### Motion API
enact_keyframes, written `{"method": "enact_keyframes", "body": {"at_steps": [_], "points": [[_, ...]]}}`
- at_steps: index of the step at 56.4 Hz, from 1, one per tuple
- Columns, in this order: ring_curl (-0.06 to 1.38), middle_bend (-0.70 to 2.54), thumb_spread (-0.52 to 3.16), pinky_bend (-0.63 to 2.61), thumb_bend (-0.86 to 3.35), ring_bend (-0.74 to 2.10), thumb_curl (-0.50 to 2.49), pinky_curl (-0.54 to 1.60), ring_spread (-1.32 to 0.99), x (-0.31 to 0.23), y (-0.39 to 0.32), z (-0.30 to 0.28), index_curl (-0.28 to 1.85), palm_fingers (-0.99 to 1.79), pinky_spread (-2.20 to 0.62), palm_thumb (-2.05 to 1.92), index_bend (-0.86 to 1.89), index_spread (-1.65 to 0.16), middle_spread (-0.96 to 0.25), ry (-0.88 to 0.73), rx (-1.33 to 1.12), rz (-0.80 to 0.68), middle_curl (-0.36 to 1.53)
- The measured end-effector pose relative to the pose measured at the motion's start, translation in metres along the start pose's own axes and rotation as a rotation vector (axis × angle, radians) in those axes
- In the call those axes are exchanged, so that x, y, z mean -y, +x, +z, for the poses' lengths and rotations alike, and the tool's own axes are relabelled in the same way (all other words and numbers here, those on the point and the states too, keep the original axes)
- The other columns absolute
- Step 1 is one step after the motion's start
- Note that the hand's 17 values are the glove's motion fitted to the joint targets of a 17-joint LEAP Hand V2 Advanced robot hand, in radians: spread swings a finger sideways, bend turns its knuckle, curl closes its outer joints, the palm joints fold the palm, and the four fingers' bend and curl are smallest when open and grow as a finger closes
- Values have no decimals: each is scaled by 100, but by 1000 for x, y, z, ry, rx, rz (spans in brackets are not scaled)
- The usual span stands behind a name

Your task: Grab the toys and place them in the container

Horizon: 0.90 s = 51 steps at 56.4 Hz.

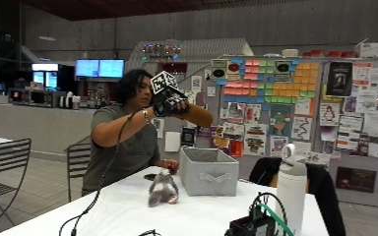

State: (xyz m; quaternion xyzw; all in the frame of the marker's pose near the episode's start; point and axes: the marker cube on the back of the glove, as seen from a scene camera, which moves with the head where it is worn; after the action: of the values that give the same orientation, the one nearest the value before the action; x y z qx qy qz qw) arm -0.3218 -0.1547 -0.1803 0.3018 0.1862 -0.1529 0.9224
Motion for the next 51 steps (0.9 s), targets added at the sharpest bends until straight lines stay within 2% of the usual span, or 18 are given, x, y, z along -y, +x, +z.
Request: {"method": "enact_keyframes", "body": {"at_steps": [2,10,32,38,45,48,51], "points": [[81,131,60,149,25,178,143,95,-38,-1,-4,4,108,56,-52,53,95,-47,-52,-1,21,-48,119],[81,130,57,148,25,178,149,95,-38,4,-9,26,113,53,-51,53,94,-48,-51,-124,131,-68,119],[81,129,54,153,22,179,161,96,-38,12,-14,63,119,53,-51,52,86,-48,-50,-477,209,2,120],[81,125,54,162,20,180,162,98,-38,11,-15,69,116,44,-51,51,67,-47,-49,-590,259,1,117],[85,117,57,185,13,190,158,102,-39,12,-20,75,93,15,-52,47,0,-38,-46,-638,413,-20,111],[86,106,64,186,6,192,153,101,-39,11,-22,77,82,12,-51,38,-6,-34,-43,-643,504,-19,106],[84,89,81,184,-8,192,141,95,-38,11,-22,81,71,7,-49,9,-10,-30,-37,-631,616,-14,98]]}}
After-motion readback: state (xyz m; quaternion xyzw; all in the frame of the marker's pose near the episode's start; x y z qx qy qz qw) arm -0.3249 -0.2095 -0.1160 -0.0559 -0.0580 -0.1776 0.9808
